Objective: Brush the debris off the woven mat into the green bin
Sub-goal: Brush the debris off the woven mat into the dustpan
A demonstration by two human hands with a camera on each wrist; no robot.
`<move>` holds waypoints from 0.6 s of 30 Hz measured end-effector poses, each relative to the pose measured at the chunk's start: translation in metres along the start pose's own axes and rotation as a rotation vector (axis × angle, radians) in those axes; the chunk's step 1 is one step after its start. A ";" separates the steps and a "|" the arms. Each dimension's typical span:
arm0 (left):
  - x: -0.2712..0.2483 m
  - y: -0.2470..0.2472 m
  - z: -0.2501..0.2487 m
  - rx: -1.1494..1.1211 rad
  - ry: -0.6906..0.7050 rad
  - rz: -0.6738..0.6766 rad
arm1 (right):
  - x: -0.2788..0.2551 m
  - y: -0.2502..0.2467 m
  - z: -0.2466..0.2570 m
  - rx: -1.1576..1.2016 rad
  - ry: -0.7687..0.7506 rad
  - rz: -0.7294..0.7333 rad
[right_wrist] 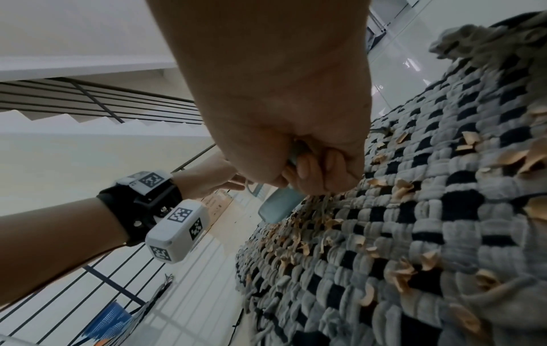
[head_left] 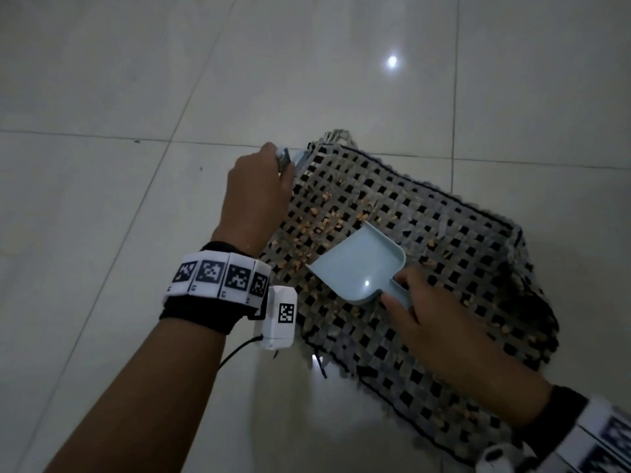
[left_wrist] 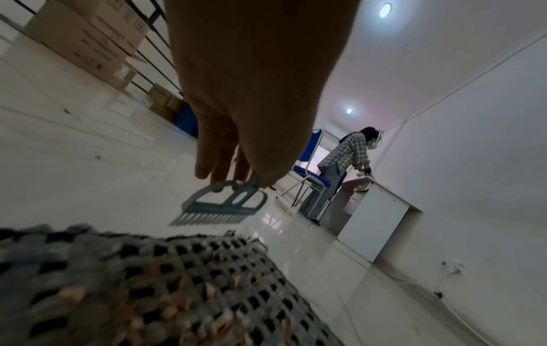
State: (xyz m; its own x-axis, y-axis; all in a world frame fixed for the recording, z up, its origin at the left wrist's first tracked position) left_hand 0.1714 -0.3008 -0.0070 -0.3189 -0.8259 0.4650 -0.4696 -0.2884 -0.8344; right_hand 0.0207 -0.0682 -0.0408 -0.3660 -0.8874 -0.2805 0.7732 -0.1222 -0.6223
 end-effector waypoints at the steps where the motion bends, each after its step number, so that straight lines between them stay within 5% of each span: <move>1: -0.004 0.004 0.000 -0.022 -0.006 0.007 | -0.001 0.002 -0.002 0.014 -0.003 -0.010; 14: -0.016 0.016 0.006 -0.114 -0.138 0.254 | -0.002 0.014 -0.012 0.050 -0.043 -0.037; 18: -0.015 0.011 0.005 -0.168 -0.168 0.125 | -0.003 0.016 -0.017 0.074 -0.037 -0.060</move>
State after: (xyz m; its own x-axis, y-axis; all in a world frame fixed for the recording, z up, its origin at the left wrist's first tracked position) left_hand 0.1753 -0.2946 -0.0246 -0.2486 -0.9231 0.2935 -0.5700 -0.1056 -0.8149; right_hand 0.0252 -0.0604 -0.0622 -0.3949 -0.8929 -0.2163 0.7869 -0.2072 -0.5813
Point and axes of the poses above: each hand's wrist, its own x-axis towards the middle knuckle, its own y-axis out of the palm, z = x × y, the point moved 1 cm from there along x, towards the middle knuckle, and after that the axes turned 15 degrees about -z, right-handed, at the moved point
